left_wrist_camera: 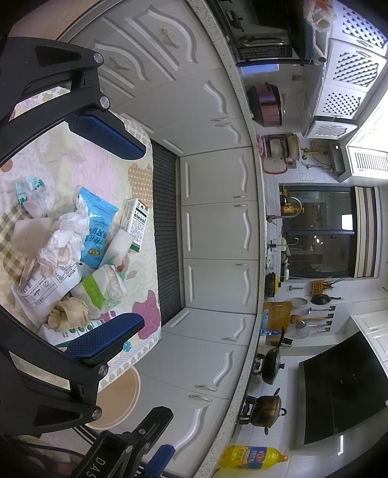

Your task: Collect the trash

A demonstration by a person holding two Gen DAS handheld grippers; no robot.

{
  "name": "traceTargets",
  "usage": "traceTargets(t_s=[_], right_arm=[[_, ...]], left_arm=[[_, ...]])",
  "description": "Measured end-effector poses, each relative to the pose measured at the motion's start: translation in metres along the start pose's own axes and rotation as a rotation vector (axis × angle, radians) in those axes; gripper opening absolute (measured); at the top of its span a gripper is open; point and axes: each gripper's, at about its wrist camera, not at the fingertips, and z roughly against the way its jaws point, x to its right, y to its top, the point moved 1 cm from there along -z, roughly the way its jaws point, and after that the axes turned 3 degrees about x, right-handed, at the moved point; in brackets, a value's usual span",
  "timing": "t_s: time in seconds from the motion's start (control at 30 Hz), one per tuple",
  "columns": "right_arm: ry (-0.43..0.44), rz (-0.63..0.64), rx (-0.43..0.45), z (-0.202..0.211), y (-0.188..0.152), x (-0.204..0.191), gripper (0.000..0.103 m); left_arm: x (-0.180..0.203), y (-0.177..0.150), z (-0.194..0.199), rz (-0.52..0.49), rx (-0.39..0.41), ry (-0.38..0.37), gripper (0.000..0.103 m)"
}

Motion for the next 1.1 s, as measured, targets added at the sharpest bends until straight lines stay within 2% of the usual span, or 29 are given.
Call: traceTargets(t_s=[1.1], right_arm=[[0.003,0.004,-0.01,-0.0003,-0.002,-0.0014,0.094]], left_arm=[[0.0036,-0.0049,-0.0011,0.027,0.001,-0.023,0.102]])
